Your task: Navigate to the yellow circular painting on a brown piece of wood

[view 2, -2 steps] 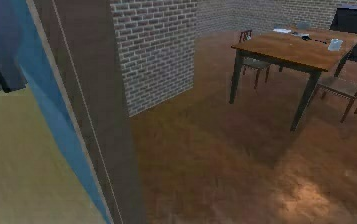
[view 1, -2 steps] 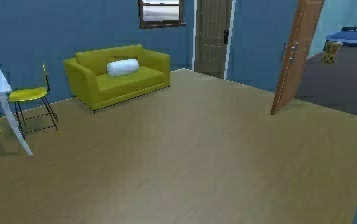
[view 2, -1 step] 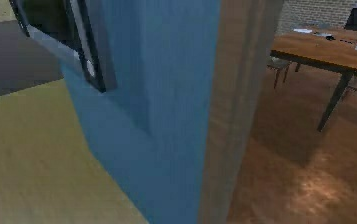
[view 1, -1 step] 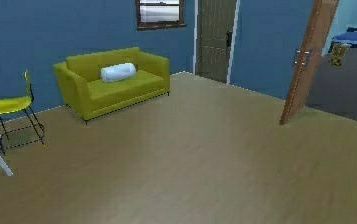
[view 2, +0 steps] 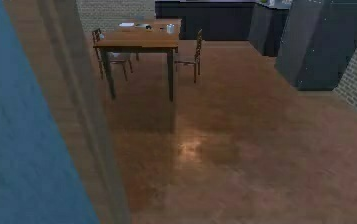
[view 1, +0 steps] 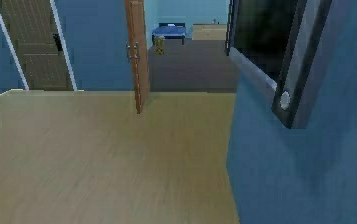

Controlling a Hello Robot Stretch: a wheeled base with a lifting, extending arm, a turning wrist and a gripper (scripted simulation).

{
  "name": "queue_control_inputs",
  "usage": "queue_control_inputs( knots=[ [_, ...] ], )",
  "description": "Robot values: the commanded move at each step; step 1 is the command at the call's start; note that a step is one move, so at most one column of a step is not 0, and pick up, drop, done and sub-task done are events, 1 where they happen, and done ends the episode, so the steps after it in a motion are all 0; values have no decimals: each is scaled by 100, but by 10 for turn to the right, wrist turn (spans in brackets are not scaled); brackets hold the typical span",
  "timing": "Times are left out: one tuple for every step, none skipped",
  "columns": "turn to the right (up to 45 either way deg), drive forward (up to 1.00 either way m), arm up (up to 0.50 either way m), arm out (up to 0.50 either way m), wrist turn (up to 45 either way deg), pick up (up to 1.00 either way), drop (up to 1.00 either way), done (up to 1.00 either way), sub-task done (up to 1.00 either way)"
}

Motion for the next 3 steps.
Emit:
queue_control_inputs(
  knots=[
    [0, 100, 0, 0, 0, 0, 0, 0, 0],
    [30, 0, 0, 0, 0, 0, 0, 0, 0],
    [-450, 0, 0, 0, 0, 0, 0, 0, 0]
  ],
)
